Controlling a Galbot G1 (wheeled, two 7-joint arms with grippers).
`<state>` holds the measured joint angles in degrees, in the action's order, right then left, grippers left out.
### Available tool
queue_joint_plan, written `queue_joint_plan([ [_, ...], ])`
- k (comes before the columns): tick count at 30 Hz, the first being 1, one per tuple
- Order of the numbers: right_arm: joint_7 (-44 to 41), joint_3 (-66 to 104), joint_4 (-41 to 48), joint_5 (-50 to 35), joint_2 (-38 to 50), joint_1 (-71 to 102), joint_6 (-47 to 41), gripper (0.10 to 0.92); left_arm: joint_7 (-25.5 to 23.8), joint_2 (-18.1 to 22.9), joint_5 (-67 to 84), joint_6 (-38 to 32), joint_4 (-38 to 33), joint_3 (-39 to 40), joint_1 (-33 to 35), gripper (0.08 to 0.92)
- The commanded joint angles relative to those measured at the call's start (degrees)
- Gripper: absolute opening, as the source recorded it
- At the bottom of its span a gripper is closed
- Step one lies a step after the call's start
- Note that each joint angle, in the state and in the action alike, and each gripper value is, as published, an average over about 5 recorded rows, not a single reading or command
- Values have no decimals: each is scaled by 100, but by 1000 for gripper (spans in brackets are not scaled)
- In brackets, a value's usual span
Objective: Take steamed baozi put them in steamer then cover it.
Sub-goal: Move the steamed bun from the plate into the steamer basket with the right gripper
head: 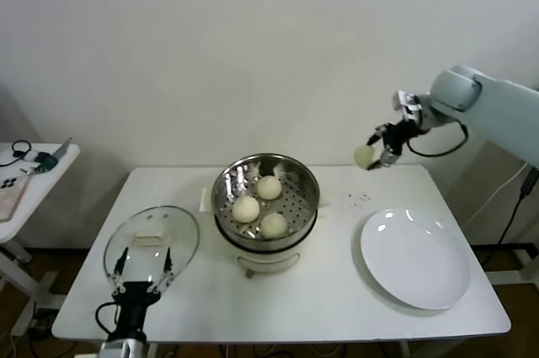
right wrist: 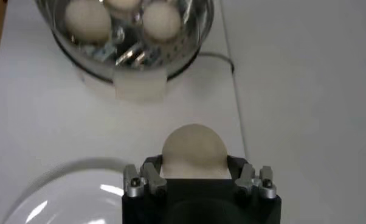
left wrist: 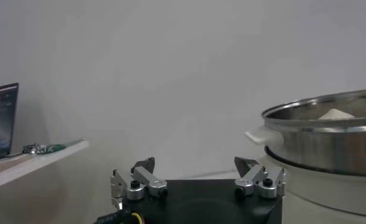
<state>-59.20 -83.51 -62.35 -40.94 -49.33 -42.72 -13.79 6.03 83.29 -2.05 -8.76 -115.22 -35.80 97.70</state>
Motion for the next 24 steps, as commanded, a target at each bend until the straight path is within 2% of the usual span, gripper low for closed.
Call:
queue_joint_plan([
  [1, 187, -1040, -23, -1549, -1314, -924, -318, 708, 60, -24, -98, 105, -10, 90, -57, 823],
  [14, 277, -1634, 310, -1747, -2634, -334, -379, 712, 81, -183, -63, 101, 49, 83, -49, 823],
  [24, 142, -1854, 707, -1531, -3031, 71, -297, 712, 90, -289, 6, 94, 96, 67, -79, 823],
])
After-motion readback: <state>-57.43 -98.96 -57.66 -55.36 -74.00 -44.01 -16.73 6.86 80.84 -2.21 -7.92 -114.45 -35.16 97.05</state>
